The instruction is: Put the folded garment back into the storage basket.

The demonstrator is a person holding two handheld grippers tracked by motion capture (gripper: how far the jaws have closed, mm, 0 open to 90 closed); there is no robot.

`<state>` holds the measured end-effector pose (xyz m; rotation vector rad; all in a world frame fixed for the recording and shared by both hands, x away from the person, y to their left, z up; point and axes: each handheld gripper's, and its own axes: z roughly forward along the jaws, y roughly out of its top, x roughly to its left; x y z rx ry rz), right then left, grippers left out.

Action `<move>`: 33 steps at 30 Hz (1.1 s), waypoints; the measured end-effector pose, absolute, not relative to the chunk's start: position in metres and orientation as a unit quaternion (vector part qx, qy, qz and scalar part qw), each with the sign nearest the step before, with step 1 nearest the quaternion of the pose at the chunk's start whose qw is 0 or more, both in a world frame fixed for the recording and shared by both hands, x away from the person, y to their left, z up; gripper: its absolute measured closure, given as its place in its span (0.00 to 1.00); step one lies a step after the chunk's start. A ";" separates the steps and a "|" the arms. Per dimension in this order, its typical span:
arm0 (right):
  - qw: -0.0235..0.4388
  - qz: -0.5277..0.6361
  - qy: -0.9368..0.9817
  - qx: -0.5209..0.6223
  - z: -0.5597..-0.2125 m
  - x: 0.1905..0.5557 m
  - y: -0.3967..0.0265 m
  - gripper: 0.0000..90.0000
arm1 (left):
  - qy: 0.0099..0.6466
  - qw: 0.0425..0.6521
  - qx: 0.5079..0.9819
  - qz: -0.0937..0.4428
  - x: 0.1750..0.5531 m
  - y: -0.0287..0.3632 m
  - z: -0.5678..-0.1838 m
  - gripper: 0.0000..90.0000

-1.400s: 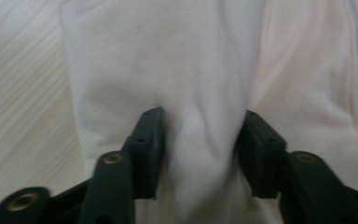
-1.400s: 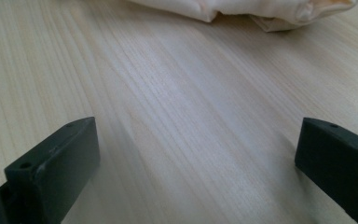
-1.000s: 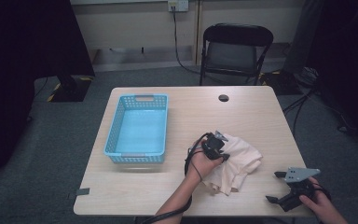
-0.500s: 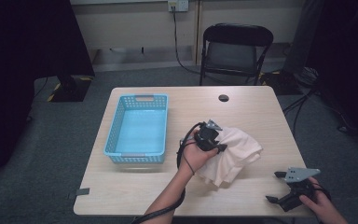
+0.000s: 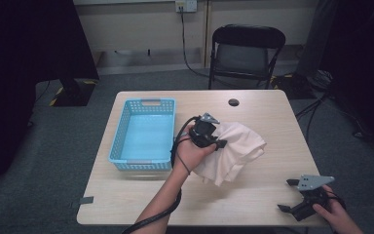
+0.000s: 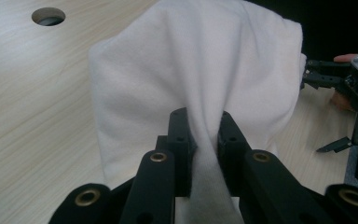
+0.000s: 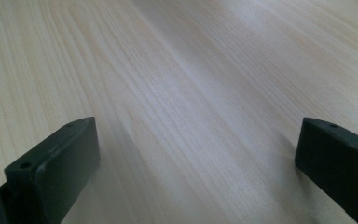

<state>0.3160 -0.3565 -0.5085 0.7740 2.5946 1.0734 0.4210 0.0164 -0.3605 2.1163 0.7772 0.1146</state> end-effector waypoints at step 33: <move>0.114 0.366 0.885 0.264 -0.509 0.316 -0.357 0.00 | 0.373 0.428 0.819 0.088 0.432 0.084 -0.315 0.88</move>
